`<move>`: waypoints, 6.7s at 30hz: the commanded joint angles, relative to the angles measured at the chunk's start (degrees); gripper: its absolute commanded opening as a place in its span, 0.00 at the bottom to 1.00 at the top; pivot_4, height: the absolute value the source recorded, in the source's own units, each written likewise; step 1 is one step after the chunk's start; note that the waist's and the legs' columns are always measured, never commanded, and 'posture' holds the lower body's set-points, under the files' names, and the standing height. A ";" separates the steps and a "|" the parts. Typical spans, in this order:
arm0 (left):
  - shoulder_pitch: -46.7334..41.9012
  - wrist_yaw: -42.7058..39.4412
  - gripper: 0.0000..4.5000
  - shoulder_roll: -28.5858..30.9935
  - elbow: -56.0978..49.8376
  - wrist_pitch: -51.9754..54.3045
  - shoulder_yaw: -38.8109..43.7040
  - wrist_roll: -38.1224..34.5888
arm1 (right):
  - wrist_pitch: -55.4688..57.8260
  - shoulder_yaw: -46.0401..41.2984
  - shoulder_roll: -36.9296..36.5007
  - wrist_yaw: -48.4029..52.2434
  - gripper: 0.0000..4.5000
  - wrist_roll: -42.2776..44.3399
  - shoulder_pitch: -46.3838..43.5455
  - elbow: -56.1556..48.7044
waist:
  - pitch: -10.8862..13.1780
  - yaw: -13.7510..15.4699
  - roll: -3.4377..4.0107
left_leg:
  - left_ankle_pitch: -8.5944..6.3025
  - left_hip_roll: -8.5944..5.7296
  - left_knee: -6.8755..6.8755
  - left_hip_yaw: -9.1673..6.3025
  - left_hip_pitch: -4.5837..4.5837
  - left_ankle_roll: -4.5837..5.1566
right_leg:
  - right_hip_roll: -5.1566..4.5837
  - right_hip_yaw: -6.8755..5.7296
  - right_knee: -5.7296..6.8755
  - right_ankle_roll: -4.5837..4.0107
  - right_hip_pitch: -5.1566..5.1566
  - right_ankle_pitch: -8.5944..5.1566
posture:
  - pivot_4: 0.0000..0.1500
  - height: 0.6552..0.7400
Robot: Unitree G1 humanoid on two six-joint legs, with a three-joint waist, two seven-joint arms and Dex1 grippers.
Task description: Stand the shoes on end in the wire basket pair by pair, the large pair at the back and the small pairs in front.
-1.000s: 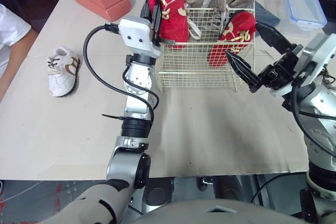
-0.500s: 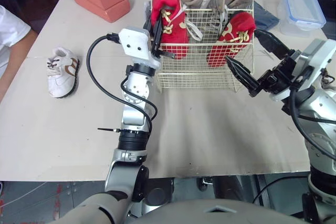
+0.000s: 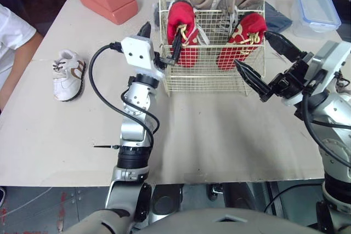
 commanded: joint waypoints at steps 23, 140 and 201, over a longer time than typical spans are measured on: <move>8.44 -19.59 0.98 14.81 -21.44 14.61 6.35 -25.75 | -6.20 -23.54 -11.30 6.58 1.00 -4.00 7.43 24.19 | 0.07 0.06 0.02 | 0.01 -0.01 -0.65 0.11 -0.07 -0.02 | 0.06 0.02 -0.72 -0.03 -0.05 0.03 | 1.00 0.36; -26.53 -67.60 0.24 34.00 -2.64 42.49 -22.06 -19.96 | -84.96 19.67 -28.27 41.90 0.08 -24.51 -32.35 39.26 | 0.36 -0.11 0.30 | 0.25 0.00 -0.51 0.35 0.04 -0.41 | 0.15 0.25 -0.60 -0.20 -0.09 0.14 | 1.00 0.36; -19.96 -48.24 0.10 15.55 0.12 30.48 -9.76 -21.35 | 14.60 -4.64 -19.22 -10.95 0.55 36.54 2.40 -1.15 | 0.34 0.05 0.25 | 0.23 -0.06 -0.57 0.18 -0.04 -0.37 | 0.14 0.18 -0.68 -0.12 -0.04 0.12 | 1.00 0.36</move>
